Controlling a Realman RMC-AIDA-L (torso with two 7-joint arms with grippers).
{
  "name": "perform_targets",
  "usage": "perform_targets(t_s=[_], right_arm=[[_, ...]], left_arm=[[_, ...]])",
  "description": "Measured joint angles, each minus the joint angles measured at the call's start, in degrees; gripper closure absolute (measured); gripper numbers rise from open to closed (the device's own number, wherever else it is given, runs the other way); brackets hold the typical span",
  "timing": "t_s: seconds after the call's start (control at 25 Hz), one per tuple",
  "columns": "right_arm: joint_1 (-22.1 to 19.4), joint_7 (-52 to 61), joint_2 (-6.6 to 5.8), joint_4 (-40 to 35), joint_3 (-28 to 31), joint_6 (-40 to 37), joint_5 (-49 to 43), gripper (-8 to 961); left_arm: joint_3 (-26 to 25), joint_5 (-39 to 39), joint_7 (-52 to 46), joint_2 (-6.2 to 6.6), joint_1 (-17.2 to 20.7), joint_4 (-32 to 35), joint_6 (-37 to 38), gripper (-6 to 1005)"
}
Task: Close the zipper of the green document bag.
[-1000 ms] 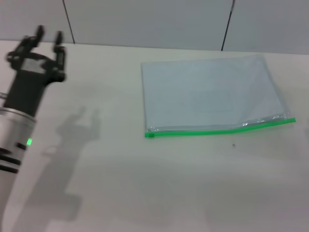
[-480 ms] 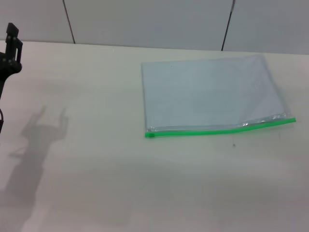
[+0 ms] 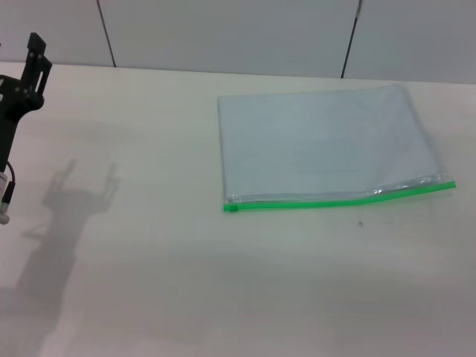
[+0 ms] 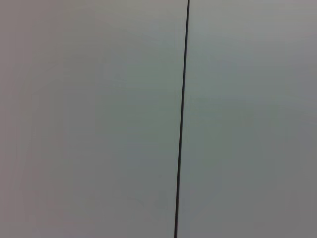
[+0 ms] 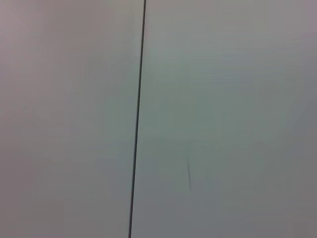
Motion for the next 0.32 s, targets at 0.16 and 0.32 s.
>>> perform_targets(t_s=[0.16, 0.32], right_arm=[[0.0, -0.1, 0.08, 0.0, -0.2, -0.1, -0.2, 335], [0.0, -0.3, 0.10, 0.0, -0.7, -0.6, -0.9, 335]], left_arm=[[0.1, 0.1, 0.0, -0.09, -0.1, -0.1, -0.4, 299], [0.1, 0.1, 0.0, -0.11, -0.3, -0.2, -0.4, 299]])
